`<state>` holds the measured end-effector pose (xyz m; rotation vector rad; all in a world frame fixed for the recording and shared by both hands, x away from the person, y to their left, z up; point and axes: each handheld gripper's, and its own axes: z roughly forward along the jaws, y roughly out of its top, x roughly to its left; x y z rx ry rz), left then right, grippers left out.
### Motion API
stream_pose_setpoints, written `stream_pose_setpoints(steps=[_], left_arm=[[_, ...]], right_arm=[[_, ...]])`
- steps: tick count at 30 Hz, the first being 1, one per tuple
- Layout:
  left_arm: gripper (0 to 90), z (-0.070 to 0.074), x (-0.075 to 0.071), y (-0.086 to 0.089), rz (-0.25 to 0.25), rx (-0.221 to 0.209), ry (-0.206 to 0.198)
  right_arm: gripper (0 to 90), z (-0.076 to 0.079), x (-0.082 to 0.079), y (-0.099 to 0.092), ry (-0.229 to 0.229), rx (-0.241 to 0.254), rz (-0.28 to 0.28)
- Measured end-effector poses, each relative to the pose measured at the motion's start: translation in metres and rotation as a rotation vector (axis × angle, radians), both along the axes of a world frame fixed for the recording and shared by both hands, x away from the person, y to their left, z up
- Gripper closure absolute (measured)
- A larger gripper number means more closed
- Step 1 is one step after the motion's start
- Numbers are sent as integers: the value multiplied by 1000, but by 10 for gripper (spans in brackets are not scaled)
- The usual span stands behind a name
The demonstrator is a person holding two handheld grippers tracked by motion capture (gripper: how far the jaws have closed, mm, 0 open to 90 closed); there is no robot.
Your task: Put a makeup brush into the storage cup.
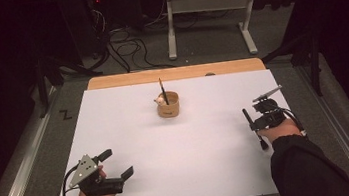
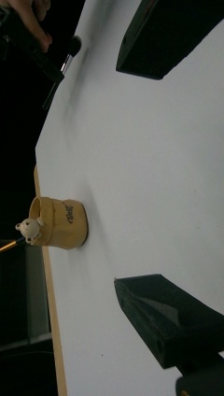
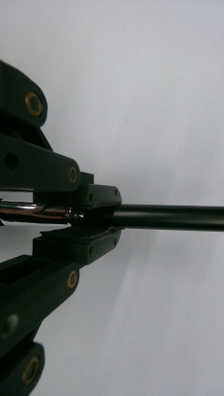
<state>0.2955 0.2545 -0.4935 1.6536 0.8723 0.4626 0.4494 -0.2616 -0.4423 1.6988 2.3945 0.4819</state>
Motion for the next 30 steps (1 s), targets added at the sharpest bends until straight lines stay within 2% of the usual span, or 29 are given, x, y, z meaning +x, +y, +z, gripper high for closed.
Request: stream_pose_setpoints(steps=[3, 6, 8, 11, 12, 13, 14, 15, 16, 17, 18, 20, 21, 22, 23, 24, 26, 27, 29, 30], left_arm=[[9, 0, 0, 0, -2, -7, 1], [9, 1, -1, -1, -3, -6, 1], [9, 1, -1, -1, -2, -6, 0], [9, 1, -1, -2, 2, -9, 3], [9, 1, -1, -2, 0, -15, 8], [9, 1, -1, -2, 0, -20, 10], [9, 1, -1, -3, 3, -20, 10], [9, 0, -1, -3, 2, -19, 12], [9, 0, -1, -3, 0, -17, 13], [9, 0, -1, -4, -1, -12, 12], [9, 0, -2, -4, -2, -10, 12], [9, 0, -2, -4, -3, -8, 12], [9, 0, -2, -4, -3, -5, 13], [9, 0, -2, -4, -4, -7, 14], [9, 0, -2, -4, -4, -8, 13], [9, 0, -2, -4, -4, -10, 13], [9, 1, -2, -4, -7, -7, 9], [9, 1, -2, -4, -9, -7, 7], [9, 1, -2, -4, -11, -6, 3], [9, 2, -2, -4, -11, -6, 4]], right_arm=[[802, 3, -4, 0, -12, 19, 4], [802, 7, -10, 1, -35, 70, 17], [802, 11, -19, 4, -63, 132, 41], [802, 13, -23, 5, -81, 161, 50], [802, 15, -28, 7, -104, 202, 62], [802, 15, -28, 7, -104, 202, 62], [802, 16, -33, 10, -124, 245, 77], [802, 16, -35, 11, -134, 268, 84], [802, 16, -35, 11, -134, 268, 84], [802, 16, -36, 12, -145, 290, 90], [802, 15, -40, 16, -160, 338, 97], [802, 15, -41, 18, -168, 357, 100], [802, 15, -44, 22, -198, 374, 120], [802, 15, -44, 22, -198, 374, 120], [802, 14, -45, 23, -199, 404, 116], [802, 11, -46, 24, -206, 463, 108], [802, 10, -47, 25, -212, 482, 107], [802, 9, -49, 27, -224, 534, 110], [802, 8, -50, 30, -235, 576, 117], [802, 8, -50, 30, -235, 576, 117]])
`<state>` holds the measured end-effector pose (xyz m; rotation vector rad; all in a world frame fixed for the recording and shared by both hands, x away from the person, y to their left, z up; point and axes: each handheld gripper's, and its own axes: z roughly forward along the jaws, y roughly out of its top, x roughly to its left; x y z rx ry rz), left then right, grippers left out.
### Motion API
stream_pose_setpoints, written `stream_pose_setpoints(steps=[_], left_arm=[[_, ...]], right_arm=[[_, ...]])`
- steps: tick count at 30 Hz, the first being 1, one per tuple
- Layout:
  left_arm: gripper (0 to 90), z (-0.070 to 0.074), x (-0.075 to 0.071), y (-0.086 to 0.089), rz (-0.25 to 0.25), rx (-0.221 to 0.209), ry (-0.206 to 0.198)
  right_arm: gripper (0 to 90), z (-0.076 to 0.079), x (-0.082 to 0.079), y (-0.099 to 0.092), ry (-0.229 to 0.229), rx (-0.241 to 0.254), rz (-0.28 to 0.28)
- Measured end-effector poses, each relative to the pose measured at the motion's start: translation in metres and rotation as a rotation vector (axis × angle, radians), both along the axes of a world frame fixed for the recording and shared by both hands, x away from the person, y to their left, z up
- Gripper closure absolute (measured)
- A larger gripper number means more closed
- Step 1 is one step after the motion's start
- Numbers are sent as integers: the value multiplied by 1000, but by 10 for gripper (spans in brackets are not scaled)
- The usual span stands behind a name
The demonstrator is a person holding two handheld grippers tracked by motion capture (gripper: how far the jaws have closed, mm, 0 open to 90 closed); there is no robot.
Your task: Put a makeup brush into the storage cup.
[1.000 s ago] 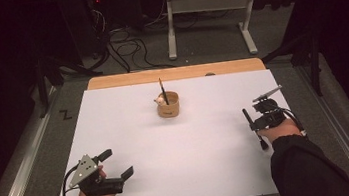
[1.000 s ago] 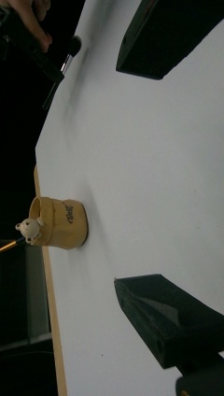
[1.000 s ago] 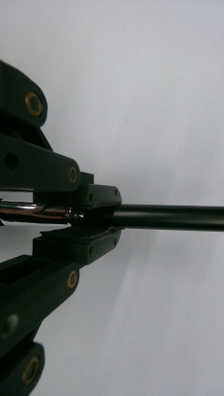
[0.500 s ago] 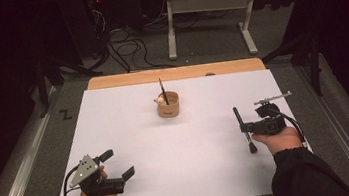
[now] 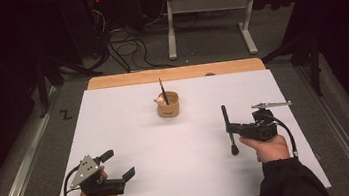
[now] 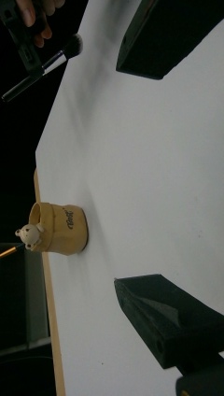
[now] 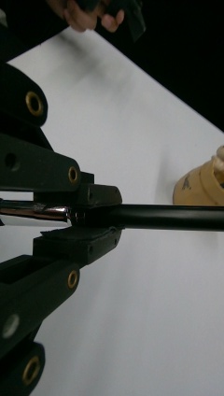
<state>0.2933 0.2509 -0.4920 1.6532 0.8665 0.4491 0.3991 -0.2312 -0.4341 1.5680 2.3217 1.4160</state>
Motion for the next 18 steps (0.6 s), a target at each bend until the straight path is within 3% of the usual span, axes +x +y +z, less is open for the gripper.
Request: stream_pose_setpoints(steps=[8, 14, 15, 17, 18], left_arm=[[9, 0, 0, -1, -1, -3, 0], [9, -1, 0, -2, 4, -3, 11], [9, -1, 0, -2, 5, -3, 14], [9, 0, 0, -3, 6, -5, 16], [9, 0, 0, -4, 4, -4, 16]], right_arm=[[802, -7, -10, 14, -46, 169, 56], [802, -26, -23, 19, -104, 205, 93], [802, -38, -25, 19, -83, 227, 101], [802, -39, -26, 20, -85, 216, 111], [802, -37, -28, 21, -122, 212, 115]])
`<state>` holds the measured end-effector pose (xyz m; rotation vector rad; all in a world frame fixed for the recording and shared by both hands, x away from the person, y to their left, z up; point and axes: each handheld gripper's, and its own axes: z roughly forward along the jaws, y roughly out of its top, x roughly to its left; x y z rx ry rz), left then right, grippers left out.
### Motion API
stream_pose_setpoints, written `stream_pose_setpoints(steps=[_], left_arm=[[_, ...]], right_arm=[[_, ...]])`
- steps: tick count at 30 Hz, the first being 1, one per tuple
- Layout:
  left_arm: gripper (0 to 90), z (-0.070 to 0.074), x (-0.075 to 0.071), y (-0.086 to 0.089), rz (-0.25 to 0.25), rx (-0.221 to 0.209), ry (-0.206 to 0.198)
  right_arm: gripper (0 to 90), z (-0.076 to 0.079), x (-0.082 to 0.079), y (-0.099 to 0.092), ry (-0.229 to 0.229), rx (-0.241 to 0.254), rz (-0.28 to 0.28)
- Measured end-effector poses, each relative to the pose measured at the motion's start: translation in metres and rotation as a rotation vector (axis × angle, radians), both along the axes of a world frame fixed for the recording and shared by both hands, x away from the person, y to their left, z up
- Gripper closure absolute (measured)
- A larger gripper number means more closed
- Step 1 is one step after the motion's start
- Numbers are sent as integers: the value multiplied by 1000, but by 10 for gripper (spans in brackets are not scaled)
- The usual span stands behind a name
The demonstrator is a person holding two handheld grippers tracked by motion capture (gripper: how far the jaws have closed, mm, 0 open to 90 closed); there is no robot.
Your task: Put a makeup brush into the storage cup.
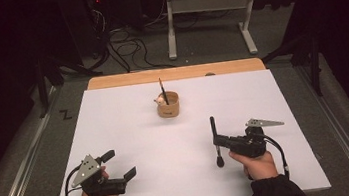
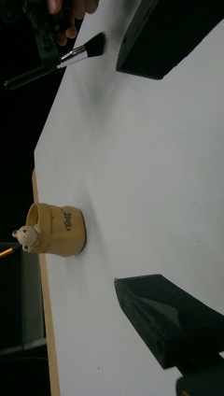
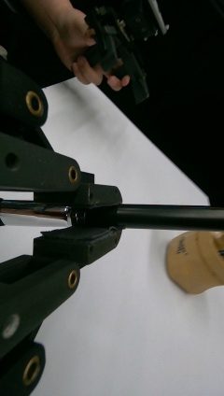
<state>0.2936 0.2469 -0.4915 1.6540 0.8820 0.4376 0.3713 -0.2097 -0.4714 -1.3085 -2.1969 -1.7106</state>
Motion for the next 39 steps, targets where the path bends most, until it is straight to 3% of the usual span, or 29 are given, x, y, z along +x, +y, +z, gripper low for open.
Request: stream_pose_setpoints(steps=[1, 3, 5, 8, 11, 16, 20, 23, 26, 39], left_arm=[[9, 1, 0, -1, -2, 2, -1], [9, 3, -1, -3, -4, 3, -4], [10, 4, -2, -4, -5, 1, -3], [12, 7, -3, -8, -13, 1, -3], [13, 12, -3, -13, -26, 4, -4], [13, 22, -1, -24, -55, 17, 2], [14, 29, 0, -35, -72, 0, 0], [15, 33, 2, -45, -89, 16, -7], [15, 36, 3, -52, -99, 23, -11], [30, 37, 12, -67, -110, 18, 8]], right_arm=[[802, 0, 0, 0, 0, 0, 0], [801, 4, -3, 2, -85, 2, 5], [801, 5, -4, 3, -104, 0, 7], [802, 13, -9, 6, -179, -3, 1], [801, 14, -11, 9, -215, -17, 9], [801, 13, -12, 13, -234, -26, 26], [801, 14, -14, 17, -281, -52, 48], [802, 13, -16, 20, -312, -66, 57], [802, 13, -19, 23, -364, -92, 65], [802, 11, -27, 33, -505, -163, 99]])
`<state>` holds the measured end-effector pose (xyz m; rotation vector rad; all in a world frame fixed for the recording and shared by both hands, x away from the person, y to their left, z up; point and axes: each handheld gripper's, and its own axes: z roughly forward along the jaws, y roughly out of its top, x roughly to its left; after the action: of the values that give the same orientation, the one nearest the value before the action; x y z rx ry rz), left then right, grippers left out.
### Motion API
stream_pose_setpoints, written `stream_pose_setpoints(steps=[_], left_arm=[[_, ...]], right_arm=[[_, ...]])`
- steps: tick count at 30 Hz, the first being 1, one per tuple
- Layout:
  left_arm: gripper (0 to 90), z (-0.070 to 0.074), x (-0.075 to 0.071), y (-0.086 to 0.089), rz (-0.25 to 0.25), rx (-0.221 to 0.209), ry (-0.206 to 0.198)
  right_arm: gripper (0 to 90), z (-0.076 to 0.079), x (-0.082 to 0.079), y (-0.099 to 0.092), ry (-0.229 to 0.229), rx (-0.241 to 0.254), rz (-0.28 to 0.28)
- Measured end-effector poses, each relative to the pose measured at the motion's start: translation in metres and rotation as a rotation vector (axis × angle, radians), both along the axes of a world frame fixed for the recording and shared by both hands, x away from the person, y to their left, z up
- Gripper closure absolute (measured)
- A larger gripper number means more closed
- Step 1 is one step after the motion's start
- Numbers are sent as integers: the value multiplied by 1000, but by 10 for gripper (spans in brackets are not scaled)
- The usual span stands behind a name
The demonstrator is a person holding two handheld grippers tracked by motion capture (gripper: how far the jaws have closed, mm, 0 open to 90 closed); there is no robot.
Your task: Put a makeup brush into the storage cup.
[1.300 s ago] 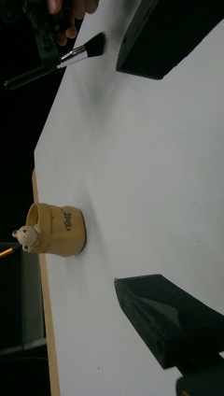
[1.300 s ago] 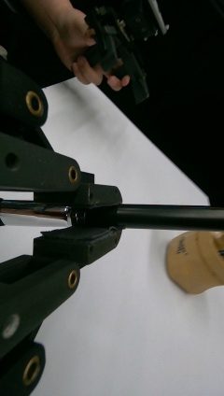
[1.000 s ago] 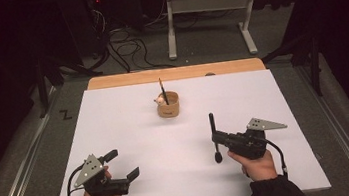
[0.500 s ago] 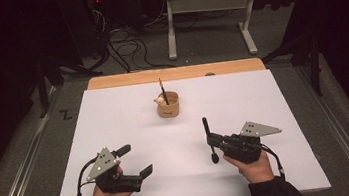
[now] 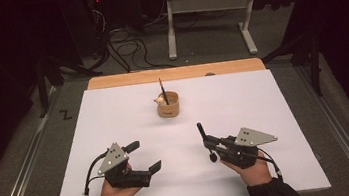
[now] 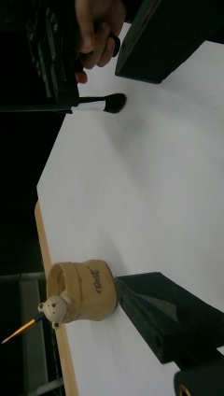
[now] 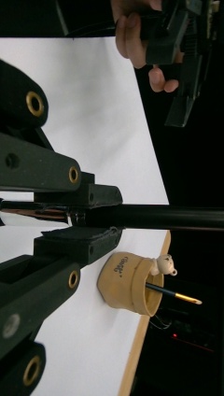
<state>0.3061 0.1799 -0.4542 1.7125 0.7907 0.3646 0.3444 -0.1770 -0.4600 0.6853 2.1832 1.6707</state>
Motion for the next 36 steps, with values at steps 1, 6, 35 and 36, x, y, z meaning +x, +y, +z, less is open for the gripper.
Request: stream_pose_setpoints(steps=[1, 6, 35, 36], left_arm=[[33, 1, 1, -1, -4, 1, 1], [46, 8, 5, -8, -23, 9, 11], [246, 26, 21, -34, -118, -39, 40], [249, 27, 21, -35, -117, -41, 37]], right_arm=[[802, 0, 0, 1, -10, -1, 3], [802, 0, -4, 6, -68, -48, 11], [803, 0, -6, 34, -160, -201, 91], [803, 1, -6, 34, -167, -212, 92]])
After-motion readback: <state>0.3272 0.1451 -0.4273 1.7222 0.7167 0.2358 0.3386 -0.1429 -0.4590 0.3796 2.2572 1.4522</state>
